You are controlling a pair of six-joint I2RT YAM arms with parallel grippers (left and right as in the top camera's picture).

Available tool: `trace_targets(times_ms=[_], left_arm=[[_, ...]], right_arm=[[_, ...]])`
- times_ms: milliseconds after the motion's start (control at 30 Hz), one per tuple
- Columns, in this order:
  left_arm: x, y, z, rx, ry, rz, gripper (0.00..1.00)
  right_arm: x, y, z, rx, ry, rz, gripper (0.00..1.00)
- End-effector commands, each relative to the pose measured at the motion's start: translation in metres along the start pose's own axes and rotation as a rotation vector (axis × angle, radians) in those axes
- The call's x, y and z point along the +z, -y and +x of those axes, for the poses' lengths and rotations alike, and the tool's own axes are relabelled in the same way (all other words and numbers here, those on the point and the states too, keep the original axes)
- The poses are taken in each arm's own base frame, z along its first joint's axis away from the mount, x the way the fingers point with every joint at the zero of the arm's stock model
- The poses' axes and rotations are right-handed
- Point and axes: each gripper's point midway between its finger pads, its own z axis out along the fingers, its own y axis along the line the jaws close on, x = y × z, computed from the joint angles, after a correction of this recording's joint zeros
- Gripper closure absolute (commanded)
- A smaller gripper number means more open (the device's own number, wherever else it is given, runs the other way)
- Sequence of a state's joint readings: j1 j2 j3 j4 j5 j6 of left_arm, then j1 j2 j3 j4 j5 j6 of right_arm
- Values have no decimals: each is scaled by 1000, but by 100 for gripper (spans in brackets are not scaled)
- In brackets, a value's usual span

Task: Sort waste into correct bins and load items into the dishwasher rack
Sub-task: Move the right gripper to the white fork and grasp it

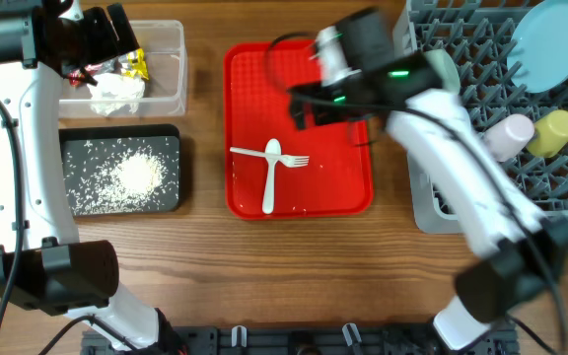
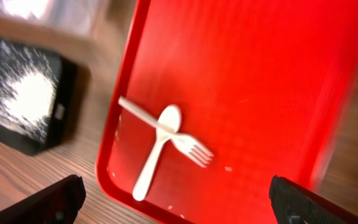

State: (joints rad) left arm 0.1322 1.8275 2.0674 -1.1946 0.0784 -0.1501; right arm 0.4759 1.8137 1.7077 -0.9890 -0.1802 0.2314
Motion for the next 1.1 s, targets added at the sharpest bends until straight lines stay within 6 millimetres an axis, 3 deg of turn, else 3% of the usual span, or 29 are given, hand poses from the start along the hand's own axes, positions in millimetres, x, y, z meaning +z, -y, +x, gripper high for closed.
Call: trace_targets(times_ms=[0,133,167,333,533,700,833,900,1067], left_arm=[[5,-4,2,10,-12,-7,0],[5,-4,2,10,-12,-7,0],[5,-4,2,10,-12,-7,0],[5,-4,2,10,-12,-7,0],[5,-4,2,10,-12,-7,0],[5,-4,2,10,-12,-7,0],[5,-4,2,10,-12,-7,0],[5,-4,2,10,-12,-7,0],[5,-4,2,10,-12,-7,0]], right_arm=[[78,0,32,-1,-160,82,0],[120,5,54,-10,-257,107,0],[131,16,60,-19,-279,154,2],[139,27,77,-44,-325,191,16],[151,41,97,-16,-353,205,43],[156,43,99,1,-345,206,52],[160,40,90,4,-304,195,74],[160,39,89,5,-299,190,96],[144,45,79,43,-273,194,96]])
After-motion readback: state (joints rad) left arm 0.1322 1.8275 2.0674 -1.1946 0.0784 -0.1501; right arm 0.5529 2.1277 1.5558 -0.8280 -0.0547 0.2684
